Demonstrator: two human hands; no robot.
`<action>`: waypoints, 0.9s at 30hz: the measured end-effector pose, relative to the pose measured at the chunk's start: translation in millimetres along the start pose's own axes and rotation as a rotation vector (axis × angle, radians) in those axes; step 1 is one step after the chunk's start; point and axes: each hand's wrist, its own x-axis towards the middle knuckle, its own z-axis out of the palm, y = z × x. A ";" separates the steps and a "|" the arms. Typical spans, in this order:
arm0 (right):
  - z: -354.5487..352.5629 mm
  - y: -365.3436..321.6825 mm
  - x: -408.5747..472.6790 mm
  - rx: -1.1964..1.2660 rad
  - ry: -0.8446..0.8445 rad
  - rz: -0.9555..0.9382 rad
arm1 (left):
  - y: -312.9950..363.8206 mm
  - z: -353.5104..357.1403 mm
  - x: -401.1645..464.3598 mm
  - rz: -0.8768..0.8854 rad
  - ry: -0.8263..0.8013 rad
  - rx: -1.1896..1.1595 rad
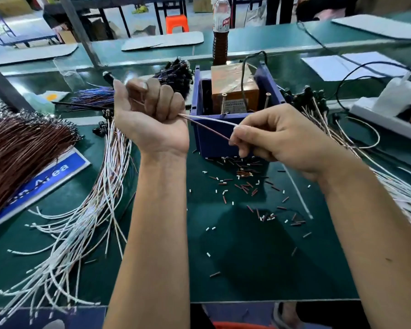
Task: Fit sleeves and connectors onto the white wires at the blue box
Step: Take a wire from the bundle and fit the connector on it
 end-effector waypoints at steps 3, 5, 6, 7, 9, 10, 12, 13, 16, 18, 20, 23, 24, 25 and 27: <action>-5.0 3.2 -1.6 0.040 -0.037 0.011 | 1.9 -6.9 2.4 -0.005 0.010 0.015; -6.8 6.1 -1.3 0.059 -0.033 0.020 | 3.6 -12.9 3.4 -0.006 0.012 0.077; -7.2 8.0 -0.7 0.073 -0.023 0.023 | 4.3 -15.7 3.4 -0.010 0.011 0.107; -6.9 10.7 0.1 0.079 -0.016 0.029 | 4.2 -19.1 3.5 -0.021 0.013 0.122; -3.0 14.8 2.4 0.021 -0.033 0.046 | 4.3 -25.8 3.0 -0.037 0.028 0.121; 0.8 16.3 4.1 -0.041 -0.054 0.059 | 4.8 -28.7 2.9 -0.041 0.037 0.116; 9.2 20.1 6.9 -0.165 -0.077 0.091 | 5.2 -33.0 3.4 -0.042 0.050 0.087; 12.9 21.9 8.3 -0.205 -0.077 0.103 | 5.5 -34.7 4.1 -0.040 0.051 0.069; 20.1 23.0 11.0 -0.230 -0.108 0.090 | 6.5 -36.9 5.2 -0.031 0.055 0.044; 20.3 22.5 10.5 -0.177 -0.095 0.074 | 7.2 -37.5 5.5 -0.028 0.058 0.051; 16.8 21.6 8.7 -0.108 -0.048 0.062 | 9.0 -39.2 5.2 -0.037 0.046 0.121; 9.9 22.0 5.8 -0.118 0.041 0.005 | 12.5 -42.1 3.1 -0.052 -0.062 0.432; 8.3 22.7 5.1 -0.133 0.074 -0.022 | 13.1 -42.4 1.7 -0.065 -0.123 0.561; 6.4 24.1 4.2 -0.143 0.108 -0.051 | 12.8 -42.7 0.0 -0.086 -0.192 0.683; 4.5 27.5 3.1 -0.144 0.181 -0.114 | 11.5 -42.6 -4.3 -0.137 -0.337 0.877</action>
